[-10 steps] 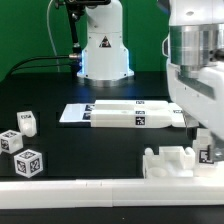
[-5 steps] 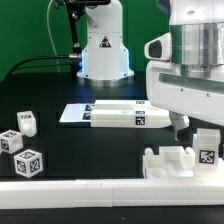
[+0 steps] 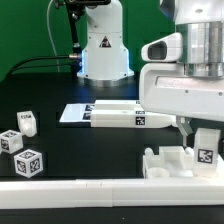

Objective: Assemble chair

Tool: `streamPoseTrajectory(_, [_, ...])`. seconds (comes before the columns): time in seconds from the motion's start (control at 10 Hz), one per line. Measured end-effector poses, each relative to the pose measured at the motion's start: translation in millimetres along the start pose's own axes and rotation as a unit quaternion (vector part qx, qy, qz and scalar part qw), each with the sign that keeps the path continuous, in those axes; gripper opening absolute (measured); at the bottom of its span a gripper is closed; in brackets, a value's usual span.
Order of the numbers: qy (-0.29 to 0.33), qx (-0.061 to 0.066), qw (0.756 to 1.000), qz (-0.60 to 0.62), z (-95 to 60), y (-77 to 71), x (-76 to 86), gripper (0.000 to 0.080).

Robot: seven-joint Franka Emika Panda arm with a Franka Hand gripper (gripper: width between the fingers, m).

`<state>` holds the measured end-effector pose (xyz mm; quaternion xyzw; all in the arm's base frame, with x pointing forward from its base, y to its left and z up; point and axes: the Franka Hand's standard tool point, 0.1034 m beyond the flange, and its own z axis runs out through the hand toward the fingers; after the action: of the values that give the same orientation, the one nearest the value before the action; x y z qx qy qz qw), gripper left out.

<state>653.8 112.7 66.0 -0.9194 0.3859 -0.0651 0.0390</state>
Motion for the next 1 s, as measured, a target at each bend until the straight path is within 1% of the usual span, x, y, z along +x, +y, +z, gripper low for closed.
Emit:
streamPoseTrajectory(0.1, [0.000,0.000,0.999,0.032,0.0,0.2,0.2,0.0284])
streamPoseTrajectory(0.3, [-0.001,-0.002,0.993,0.122,0.1,0.8,0.5,0.0284])
streamPoseTrajectory(0.4, [-0.005,-0.004,0.981,0.195,0.6,2.3,2.2,0.0284])
streamPoseTrajectory(0.5, [-0.018,-0.008,0.966,0.257,0.1,17.4,17.0,0.0284])
streamPoseTrajectory(0.6, [-0.028,-0.020,0.934,0.356,-0.9,22.6,23.0,0.0284])
streamPoseTrajectory(0.7, [-0.042,-0.030,0.900,0.433,-2.0,18.4,21.2,0.0284])
streamPoseTrajectory(0.8, [-0.055,-0.041,0.858,0.509,-1.3,17.7,19.3,0.0284])
streamPoseTrajectory(0.9, [-0.055,-0.046,0.824,0.562,-0.2,18.2,18.7,0.0284])
streamPoseTrajectory(1.0, [-0.051,-0.048,0.802,0.594,-0.5,17.1,17.6,0.0284])
